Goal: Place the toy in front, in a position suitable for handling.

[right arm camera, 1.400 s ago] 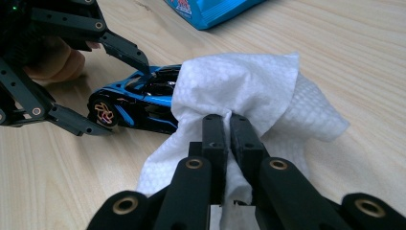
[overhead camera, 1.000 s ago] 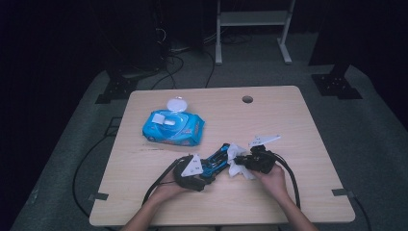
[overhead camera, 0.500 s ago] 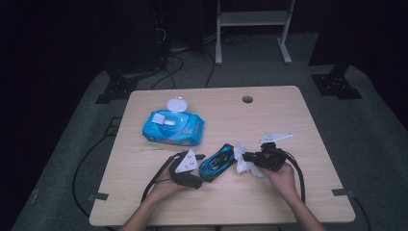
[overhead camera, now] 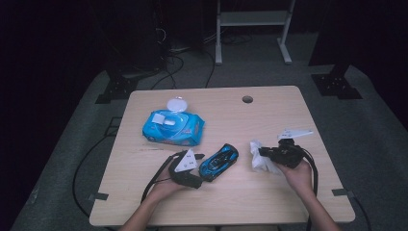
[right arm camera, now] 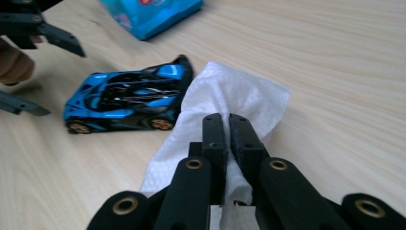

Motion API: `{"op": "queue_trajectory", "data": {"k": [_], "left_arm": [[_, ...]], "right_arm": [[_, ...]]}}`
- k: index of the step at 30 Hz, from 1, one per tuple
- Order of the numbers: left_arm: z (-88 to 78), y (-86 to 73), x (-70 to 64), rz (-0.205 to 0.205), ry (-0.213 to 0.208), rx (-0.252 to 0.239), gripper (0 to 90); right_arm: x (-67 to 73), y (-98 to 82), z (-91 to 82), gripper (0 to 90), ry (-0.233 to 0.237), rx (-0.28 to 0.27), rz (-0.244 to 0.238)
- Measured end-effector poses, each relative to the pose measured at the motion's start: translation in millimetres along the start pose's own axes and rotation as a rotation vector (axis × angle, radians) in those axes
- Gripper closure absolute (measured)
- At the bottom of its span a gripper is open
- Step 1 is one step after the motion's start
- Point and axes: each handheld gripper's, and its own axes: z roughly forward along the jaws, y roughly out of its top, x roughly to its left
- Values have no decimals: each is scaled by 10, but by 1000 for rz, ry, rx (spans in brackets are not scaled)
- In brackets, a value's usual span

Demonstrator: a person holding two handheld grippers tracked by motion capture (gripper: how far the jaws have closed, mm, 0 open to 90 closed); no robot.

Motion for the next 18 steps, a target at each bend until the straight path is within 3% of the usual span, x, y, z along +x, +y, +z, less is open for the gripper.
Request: {"op": "queue_trajectory", "data": {"k": [7, 8, 10, 13, 15, 18], "left_arm": [[-18, 21, -2, -14, -1, -18, 229], [-19, 24, -5, -18, -2, -23, 228], [-17, 26, -9, -19, -2, -23, 222], [-13, 22, -8, -20, -1, -19, 213], [-12, 15, -4, -24, 0, -18, 205], [-17, 8, -2, -30, 2, -17, 199]], "right_arm": [[-258, -81, -162, 848, -88, 12, 29], [-308, -110, -174, 812, -86, 14, 40], [-395, -166, -177, 631, -88, 22, 69], [-446, -215, -208, 619, -82, 10, 90], [-468, -242, -257, 541, -77, -5, 88], [-479, -263, -313, 510, -58, -21, 89]]}}
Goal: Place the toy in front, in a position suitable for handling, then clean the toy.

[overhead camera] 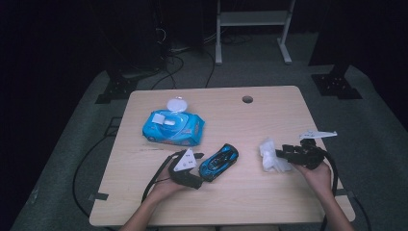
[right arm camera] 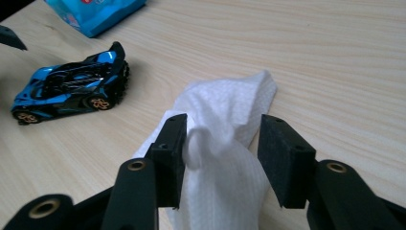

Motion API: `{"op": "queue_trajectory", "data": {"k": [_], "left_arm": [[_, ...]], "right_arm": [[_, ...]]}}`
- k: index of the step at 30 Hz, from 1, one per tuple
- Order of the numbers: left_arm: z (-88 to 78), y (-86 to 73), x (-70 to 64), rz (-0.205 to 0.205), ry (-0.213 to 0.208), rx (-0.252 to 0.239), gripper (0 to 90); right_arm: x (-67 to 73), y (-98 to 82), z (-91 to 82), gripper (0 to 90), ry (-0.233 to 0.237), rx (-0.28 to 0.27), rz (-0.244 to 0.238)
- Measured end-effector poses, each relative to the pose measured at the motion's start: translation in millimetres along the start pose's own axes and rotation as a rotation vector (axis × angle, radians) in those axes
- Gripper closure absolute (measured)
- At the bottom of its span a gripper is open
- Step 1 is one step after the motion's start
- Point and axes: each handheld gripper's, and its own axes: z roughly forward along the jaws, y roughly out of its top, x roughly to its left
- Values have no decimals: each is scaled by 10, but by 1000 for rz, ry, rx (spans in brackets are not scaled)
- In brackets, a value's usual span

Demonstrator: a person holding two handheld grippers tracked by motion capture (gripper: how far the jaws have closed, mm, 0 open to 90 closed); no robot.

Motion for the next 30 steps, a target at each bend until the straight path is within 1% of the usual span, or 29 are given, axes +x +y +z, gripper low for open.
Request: {"op": "queue_trajectory", "data": {"k": [3, 10, 15, 21, 22, 25, 27, 30], "left_arm": [[-10, -9, 3, 5, 1, 1, 199], [-31, -34, 43, -12, 8, -8, 192], [-42, -35, 53, -14, 11, -11, 190], [-63, -32, 60, -15, 21, -18, 188], [-61, -34, 64, -21, 23, -20, 188], [-55, -37, 67, -26, 23, -20, 185], [-57, -26, 59, -21, 24, -14, 182], [-79, -9, 53, -35, 22, -29, 178]], "right_arm": [[-6, -21, -25, 503, 1, 5, 1], [-14, -77, -77, 472, 16, 4, 3], [-24, -105, -122, 467, 13, -3, 0], [-69, -165, -197, 438, -2, -6, 8], [-75, -175, -210, 433, -3, -9, 11], [-98, -214, -258, 414, -2, -12, 12], [-104, -240, -290, 411, 1, -18, 16], [-110, -280, -331, 408, 3, -19, 14]]}}
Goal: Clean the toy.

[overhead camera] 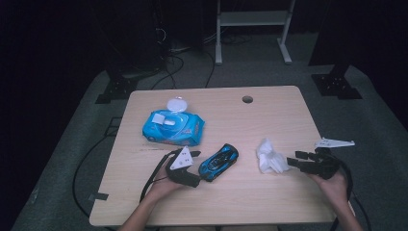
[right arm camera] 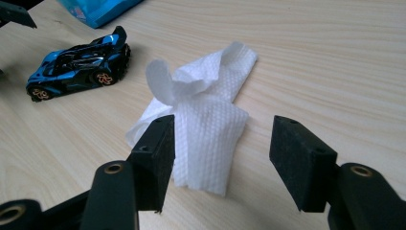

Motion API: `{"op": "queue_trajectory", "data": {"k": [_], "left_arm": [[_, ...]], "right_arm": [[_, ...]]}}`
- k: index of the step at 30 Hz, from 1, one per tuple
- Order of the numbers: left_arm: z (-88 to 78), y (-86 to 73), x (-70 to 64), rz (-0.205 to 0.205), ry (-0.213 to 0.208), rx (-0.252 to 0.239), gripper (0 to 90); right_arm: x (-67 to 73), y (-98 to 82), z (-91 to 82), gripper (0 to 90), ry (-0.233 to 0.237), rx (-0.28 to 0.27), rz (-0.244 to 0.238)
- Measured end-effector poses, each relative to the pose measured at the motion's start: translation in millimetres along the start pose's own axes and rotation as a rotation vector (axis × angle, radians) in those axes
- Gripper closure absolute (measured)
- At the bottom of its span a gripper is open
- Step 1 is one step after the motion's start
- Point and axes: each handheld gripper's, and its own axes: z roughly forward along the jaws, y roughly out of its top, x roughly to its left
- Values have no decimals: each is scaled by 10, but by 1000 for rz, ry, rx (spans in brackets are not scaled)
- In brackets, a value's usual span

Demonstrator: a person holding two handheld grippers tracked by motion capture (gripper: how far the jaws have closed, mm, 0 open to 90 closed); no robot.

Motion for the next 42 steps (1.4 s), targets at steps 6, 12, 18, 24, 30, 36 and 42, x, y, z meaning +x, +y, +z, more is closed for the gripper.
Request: {"op": "queue_trajectory", "data": {"k": [6, 12, 18, 24, 30, 36, 42], "left_arm": [[-90, -2, 50, -18, 12, 0, 174], [-211, -12, 82, -23, 33, 8, 170], [-316, -59, 88, -19, 42, 26, 170], [-454, -113, 108, -17, 62, 48, 166], [-594, -200, 124, -32, 80, 61, 166], [-685, -277, 131, -52, 90, 77, 152], [-788, -348, 122, -68, 112, 73, 126]], "right_arm": [[-3, -54, -72, 401, -1, -6, 4], [-10, -82, -115, 400, -7, -4, 1], [-8, -87, -152, 394, -10, -9, -8], [-4, -98, -144, 390, -10, -3, -13], [2, -82, -149, 385, -13, -3, -20], [13, -90, -134, 384, -12, -1, -22], [28, -93, -120, 377, -12, -1, -19]]}}
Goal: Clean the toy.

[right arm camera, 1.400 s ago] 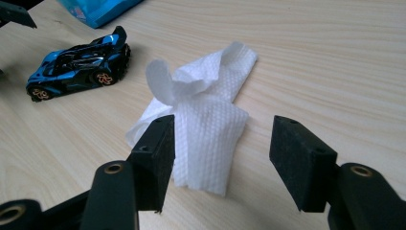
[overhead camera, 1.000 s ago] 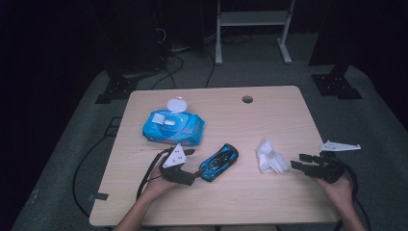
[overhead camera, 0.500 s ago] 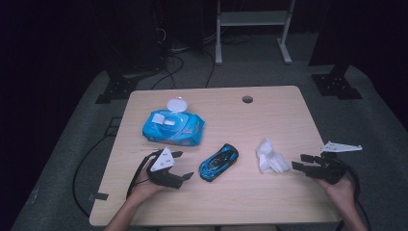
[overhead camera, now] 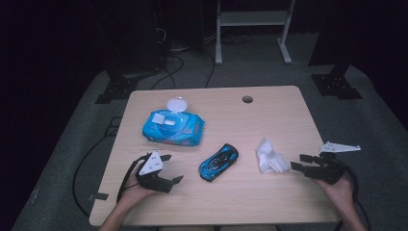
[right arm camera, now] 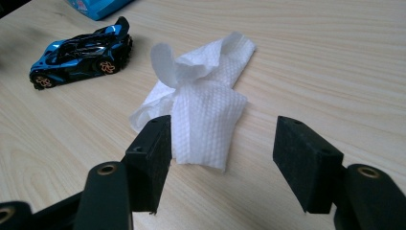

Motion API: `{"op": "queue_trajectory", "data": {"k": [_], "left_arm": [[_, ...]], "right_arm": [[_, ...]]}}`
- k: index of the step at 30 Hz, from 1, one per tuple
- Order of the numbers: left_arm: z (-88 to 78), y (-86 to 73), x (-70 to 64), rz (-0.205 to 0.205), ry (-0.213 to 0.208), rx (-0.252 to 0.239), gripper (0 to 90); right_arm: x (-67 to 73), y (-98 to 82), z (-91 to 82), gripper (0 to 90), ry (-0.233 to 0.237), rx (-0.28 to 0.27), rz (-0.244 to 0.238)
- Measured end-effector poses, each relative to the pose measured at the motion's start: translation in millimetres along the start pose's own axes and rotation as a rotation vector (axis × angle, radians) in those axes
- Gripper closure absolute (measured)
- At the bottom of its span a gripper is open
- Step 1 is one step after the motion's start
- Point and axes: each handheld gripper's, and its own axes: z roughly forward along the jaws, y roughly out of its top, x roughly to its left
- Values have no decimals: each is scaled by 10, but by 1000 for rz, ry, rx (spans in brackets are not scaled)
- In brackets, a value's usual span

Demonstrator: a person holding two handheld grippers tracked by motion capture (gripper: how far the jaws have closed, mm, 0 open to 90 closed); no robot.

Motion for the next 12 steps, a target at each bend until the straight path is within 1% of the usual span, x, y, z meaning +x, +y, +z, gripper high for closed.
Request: {"op": "queue_trajectory", "data": {"k": [3, 6, 9, 12], "left_arm": [[-55, -42, 6, -11, 7, -1, 125], [-92, -82, 11, -27, 15, 5, 119], [-135, -134, 18, -31, 25, 14, 115], [-154, -187, 29, -46, 24, 22, 110]], "right_arm": [[12, 0, 9, 374, 1, 7, 0], [14, -7, 13, 372, 4, 0, -2], [14, -16, 20, 371, 7, -9, -1], [26, -29, 30, 368, 9, -12, -4]]}}
